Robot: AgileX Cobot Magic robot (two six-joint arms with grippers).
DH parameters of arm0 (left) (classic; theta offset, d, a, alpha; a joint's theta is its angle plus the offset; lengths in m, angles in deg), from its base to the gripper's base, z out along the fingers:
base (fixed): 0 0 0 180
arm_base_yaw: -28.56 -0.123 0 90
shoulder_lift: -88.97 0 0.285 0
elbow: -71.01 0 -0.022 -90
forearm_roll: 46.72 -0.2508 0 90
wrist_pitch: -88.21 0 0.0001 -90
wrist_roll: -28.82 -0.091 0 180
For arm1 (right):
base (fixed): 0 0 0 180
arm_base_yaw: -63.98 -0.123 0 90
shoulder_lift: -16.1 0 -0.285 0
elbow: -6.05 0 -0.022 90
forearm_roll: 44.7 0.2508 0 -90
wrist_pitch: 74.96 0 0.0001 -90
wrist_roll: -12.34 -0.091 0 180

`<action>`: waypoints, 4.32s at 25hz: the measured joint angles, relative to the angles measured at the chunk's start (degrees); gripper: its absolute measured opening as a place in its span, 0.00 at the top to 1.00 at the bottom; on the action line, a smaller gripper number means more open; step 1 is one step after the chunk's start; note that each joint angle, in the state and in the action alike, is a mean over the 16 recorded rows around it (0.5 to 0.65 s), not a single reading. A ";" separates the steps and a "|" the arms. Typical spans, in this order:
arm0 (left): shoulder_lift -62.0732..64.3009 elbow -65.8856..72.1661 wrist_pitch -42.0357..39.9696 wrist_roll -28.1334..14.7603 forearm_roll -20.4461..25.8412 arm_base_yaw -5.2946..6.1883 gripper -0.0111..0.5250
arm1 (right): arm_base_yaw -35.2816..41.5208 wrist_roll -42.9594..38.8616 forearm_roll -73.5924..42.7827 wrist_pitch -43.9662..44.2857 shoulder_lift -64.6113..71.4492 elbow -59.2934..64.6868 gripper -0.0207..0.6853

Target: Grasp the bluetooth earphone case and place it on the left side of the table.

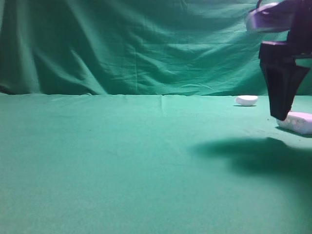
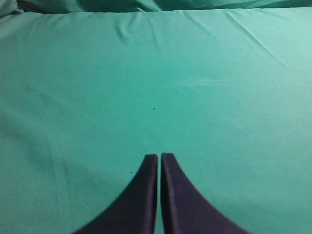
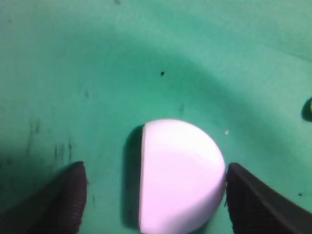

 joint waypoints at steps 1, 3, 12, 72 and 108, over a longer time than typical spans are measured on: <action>0.00 0.00 0.00 0.00 0.00 0.00 0.98 | 0.00 -0.04 -0.03 -0.30 0.26 -0.06 0.28; 0.00 0.00 0.00 0.00 0.00 0.00 0.98 | 0.00 -0.09 -0.07 -0.78 0.65 -0.23 0.32; 0.00 0.00 0.00 0.00 0.00 0.00 0.98 | -0.67 -0.53 1.72 0.96 1.26 -6.48 0.49; 0.00 0.00 0.00 0.00 0.00 0.00 0.98 | -25.68 -2.83 7.24 32.84 8.56 -59.08 0.97; 0.00 0.00 0.00 0.00 0.00 0.00 0.98 | -9.52 -7.16 0.40 -14.56 -77.66 35.63 0.97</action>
